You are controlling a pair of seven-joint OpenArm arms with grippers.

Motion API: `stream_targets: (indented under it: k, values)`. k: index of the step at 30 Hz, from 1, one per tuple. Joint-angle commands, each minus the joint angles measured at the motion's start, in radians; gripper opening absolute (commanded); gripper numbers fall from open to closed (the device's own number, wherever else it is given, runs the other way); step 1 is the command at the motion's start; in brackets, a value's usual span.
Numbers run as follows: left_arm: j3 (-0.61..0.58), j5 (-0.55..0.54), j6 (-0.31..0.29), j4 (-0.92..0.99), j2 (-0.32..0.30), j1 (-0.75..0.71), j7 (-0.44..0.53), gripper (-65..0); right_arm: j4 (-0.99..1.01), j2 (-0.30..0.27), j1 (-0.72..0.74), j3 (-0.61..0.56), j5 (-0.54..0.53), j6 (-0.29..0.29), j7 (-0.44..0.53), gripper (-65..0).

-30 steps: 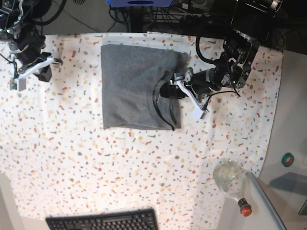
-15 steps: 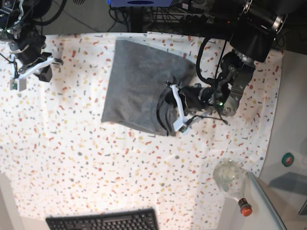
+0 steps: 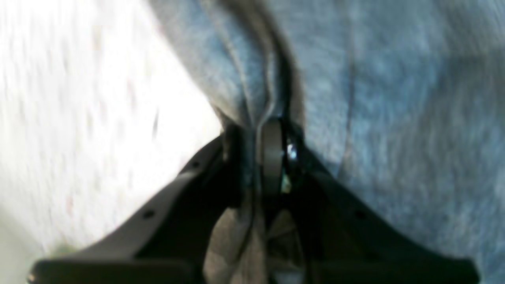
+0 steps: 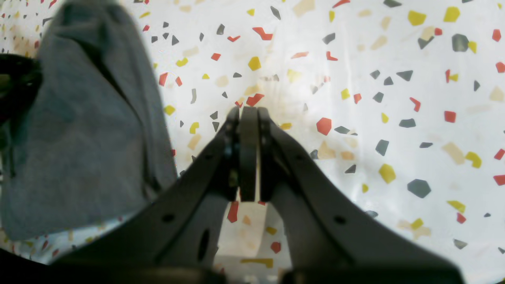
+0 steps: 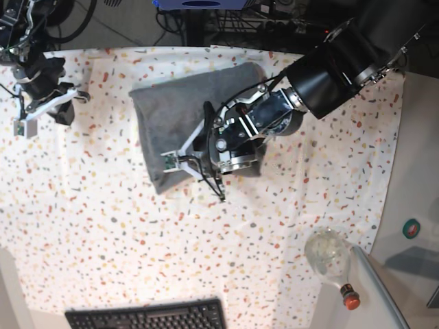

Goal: Layout the t-shirt on the table in an organized manner, then fold the t-shirt properly
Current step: 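Smooth the folded shirt with the left gripper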

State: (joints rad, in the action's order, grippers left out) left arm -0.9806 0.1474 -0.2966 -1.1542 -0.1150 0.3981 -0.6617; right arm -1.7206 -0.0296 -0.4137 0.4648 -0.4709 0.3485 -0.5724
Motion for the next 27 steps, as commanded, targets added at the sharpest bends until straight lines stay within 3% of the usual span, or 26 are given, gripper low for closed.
stream_targets:
  k: [1,7,26,27]
  values:
    - [0.004,0.024,0.01,-0.014,0.025,0.025,0.016,-65.0,-0.015,-0.008,0.002,0.007,-0.012,0.004,0.019,-65.0]
    - [0.002,0.082,0.01,-0.014,0.079,0.026,0.016,-65.0,-0.015,-0.005,0.002,0.012,-0.012,0.004,0.019,-65.0]
    - [0.002,0.082,0.009,-0.014,0.094,0.04,0.016,-65.0,-0.015,-0.002,0.016,0.004,-0.012,0.004,0.019,-65.0]
    - [0.002,0.082,0.009,-0.014,0.096,0.04,0.016,-60.6,-0.015,-0.002,0.016,0.004,-0.012,0.004,0.019,-65.0]
